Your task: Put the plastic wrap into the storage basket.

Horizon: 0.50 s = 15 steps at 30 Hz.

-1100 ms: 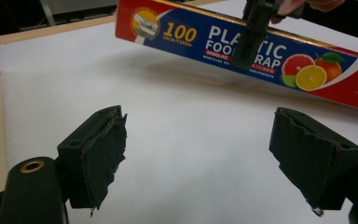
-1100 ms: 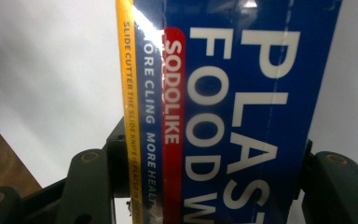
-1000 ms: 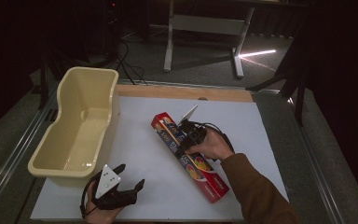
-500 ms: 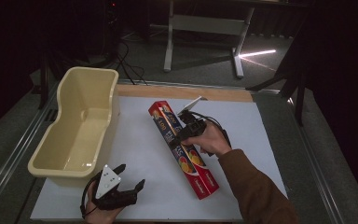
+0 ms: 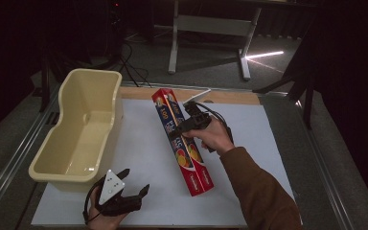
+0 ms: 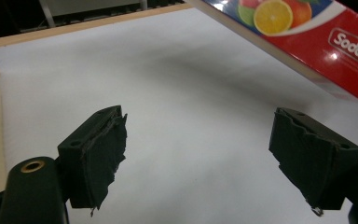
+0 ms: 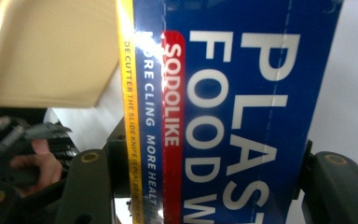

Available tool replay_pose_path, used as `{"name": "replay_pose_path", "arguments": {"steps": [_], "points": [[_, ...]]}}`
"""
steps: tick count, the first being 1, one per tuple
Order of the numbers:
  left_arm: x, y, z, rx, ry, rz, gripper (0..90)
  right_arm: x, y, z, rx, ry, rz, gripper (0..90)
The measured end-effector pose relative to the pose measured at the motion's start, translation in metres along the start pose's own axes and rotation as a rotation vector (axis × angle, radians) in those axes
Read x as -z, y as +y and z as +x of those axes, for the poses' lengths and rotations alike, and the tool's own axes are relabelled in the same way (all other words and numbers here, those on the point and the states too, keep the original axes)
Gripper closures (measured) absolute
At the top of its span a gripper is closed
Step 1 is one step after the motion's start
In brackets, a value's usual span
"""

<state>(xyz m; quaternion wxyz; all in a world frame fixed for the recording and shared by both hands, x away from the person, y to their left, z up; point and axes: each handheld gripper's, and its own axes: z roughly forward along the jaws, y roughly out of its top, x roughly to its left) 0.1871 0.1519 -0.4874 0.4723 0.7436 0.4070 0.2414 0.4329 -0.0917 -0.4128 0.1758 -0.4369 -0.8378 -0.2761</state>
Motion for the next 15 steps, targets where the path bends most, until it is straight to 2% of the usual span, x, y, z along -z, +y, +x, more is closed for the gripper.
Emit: {"name": "replay_pose_path", "arguments": {"steps": [15], "points": [[0.000, 0.000, -0.002, -0.001, -0.006, -0.001, 18.3, 0.018, 0.023, 0.023, -0.042, 0.073, -0.097, 40.5]]}}
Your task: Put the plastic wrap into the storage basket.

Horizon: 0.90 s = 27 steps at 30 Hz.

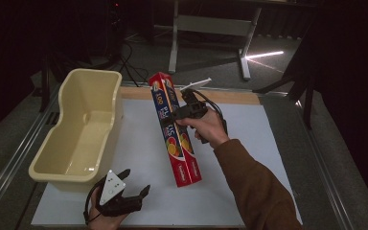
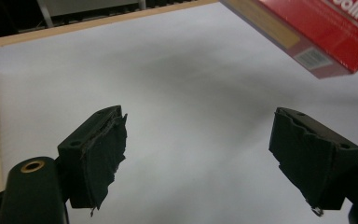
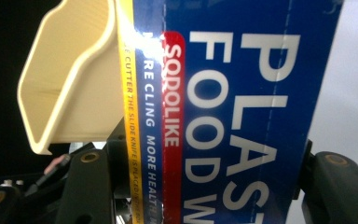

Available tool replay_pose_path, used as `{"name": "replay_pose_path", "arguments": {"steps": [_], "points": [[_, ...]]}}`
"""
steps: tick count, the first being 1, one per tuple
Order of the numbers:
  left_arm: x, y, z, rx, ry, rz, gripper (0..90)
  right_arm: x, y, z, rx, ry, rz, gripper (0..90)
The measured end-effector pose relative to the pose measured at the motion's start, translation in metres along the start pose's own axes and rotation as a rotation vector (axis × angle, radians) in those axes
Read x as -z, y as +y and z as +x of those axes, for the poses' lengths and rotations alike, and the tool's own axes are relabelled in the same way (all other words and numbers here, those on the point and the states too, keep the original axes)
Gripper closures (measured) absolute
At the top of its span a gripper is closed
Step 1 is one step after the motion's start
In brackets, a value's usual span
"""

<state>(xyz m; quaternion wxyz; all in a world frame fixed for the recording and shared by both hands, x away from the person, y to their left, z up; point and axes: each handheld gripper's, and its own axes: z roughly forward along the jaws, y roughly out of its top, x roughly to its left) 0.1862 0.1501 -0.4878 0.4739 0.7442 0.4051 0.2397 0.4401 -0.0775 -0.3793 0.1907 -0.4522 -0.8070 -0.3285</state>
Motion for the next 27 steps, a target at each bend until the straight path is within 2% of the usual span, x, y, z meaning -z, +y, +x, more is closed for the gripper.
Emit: {"name": "replay_pose_path", "arguments": {"steps": [7, 16, 21, 27], "points": [[0.000, 0.000, -0.001, -0.001, -0.001, -0.001, 18.3, 0.004, 0.007, 0.010, -0.005, 0.018, -0.029, 40.5], [0.000, 0.000, -0.002, -0.007, -0.004, -0.002, 18.3, 0.003, 0.018, 0.022, -0.038, 0.071, -0.064, 40.5], [0.000, 0.000, -0.002, -0.005, -0.004, -0.006, 18.2, 0.003, 0.022, 0.025, -0.045, 0.077, -0.079, 40.4], [0.000, 0.000, -0.003, -0.009, -0.005, -0.006, 18.2, 0.004, 0.028, 0.027, -0.091, 0.107, -0.119, 40.4]]}}
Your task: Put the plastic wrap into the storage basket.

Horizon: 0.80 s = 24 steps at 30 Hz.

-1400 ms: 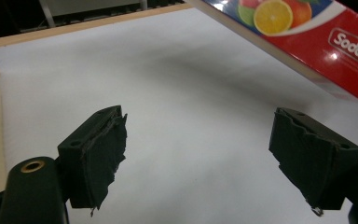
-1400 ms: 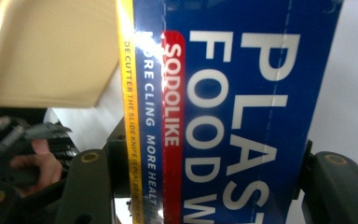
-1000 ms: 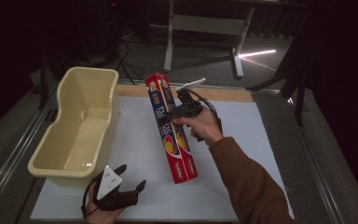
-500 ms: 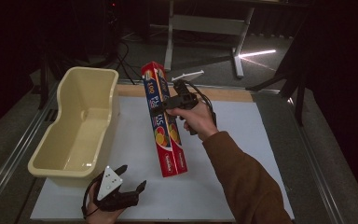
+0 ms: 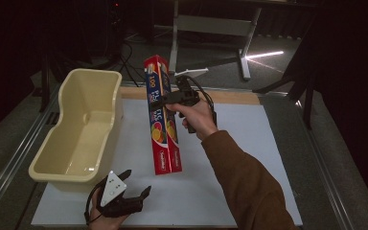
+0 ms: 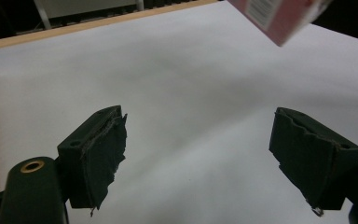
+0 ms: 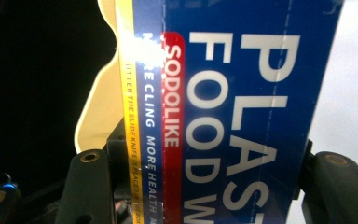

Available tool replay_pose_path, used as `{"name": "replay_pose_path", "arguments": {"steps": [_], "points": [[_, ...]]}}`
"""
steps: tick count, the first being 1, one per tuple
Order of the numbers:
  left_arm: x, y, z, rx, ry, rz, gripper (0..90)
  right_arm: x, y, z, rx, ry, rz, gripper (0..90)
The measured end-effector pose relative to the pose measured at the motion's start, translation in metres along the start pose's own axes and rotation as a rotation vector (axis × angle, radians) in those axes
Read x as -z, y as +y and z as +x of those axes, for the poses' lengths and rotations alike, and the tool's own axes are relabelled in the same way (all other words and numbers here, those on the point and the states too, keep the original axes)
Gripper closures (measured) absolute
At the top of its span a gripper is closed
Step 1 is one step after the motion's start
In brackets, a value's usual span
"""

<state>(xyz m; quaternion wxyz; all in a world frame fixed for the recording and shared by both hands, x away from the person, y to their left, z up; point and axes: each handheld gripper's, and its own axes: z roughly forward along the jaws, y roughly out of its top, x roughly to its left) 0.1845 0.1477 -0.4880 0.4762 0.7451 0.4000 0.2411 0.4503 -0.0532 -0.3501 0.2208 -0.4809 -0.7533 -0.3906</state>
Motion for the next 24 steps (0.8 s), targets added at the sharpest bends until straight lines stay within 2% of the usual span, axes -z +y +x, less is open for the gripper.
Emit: {"name": "replay_pose_path", "arguments": {"steps": [12, 16, 20, 24], "points": [[0.000, 0.000, 0.000, 0.003, -0.002, -0.001, 18.1, -0.008, 0.006, -0.002, -0.075, 0.047, -0.047, 40.4], [0.000, 0.000, 0.000, 0.003, -0.003, -0.001, 18.1, -0.013, 0.009, 0.000, -0.109, 0.075, -0.067, 40.4], [0.000, 0.000, 0.000, 0.003, -0.004, -0.001, 18.1, -0.015, 0.012, 0.006, -0.093, 0.077, -0.072, 40.4], [0.000, 0.000, -0.001, 0.001, -0.004, 0.001, 18.1, -0.020, 0.016, 0.021, -0.074, 0.082, -0.090, 40.4]]}}
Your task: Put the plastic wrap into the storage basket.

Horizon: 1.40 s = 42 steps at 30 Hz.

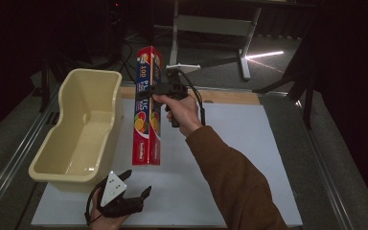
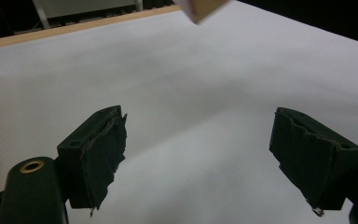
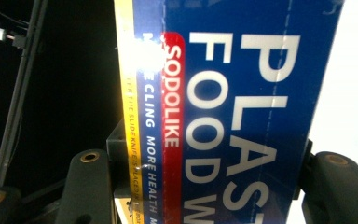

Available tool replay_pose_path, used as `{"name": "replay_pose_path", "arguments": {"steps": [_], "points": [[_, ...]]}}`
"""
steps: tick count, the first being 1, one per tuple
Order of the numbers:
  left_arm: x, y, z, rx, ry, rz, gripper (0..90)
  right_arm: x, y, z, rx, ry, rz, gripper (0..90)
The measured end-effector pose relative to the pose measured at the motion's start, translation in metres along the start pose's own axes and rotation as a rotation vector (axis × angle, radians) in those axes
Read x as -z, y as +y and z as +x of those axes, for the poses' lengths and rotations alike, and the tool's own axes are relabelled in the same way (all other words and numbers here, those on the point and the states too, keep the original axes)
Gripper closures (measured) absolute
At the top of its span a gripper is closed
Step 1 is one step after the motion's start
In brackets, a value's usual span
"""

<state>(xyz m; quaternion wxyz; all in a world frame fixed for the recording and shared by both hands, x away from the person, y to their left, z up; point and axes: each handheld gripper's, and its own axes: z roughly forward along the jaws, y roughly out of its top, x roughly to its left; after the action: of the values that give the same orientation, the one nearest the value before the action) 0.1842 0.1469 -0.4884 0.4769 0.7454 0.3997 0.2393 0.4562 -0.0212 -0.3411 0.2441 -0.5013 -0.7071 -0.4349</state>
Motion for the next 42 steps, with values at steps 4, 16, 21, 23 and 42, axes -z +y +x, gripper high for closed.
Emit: {"name": "replay_pose_path", "arguments": {"steps": [4, 16, 21, 23, 42], "points": [[0.000, -0.001, 0.000, -0.001, 0.000, -0.002, 18.1, -0.008, 0.003, 0.009, 0.013, 0.004, 0.005, 40.4], [0.000, 0.000, 0.000, 0.003, 0.001, -0.007, 18.0, -0.033, 0.009, 0.034, 0.051, 0.034, -0.012, 40.4], [0.001, -0.001, 0.002, 0.011, 0.003, -0.010, 18.0, -0.048, 0.012, 0.036, 0.028, 0.044, -0.009, 40.4], [0.002, -0.001, 0.002, 0.011, 0.004, -0.011, 18.0, -0.052, 0.013, 0.037, 0.018, 0.052, -0.012, 40.4], [0.003, -0.001, 0.001, 0.003, 0.004, -0.016, 17.8, -0.075, 0.011, 0.042, -0.067, 0.117, -0.035, 40.3]]}}
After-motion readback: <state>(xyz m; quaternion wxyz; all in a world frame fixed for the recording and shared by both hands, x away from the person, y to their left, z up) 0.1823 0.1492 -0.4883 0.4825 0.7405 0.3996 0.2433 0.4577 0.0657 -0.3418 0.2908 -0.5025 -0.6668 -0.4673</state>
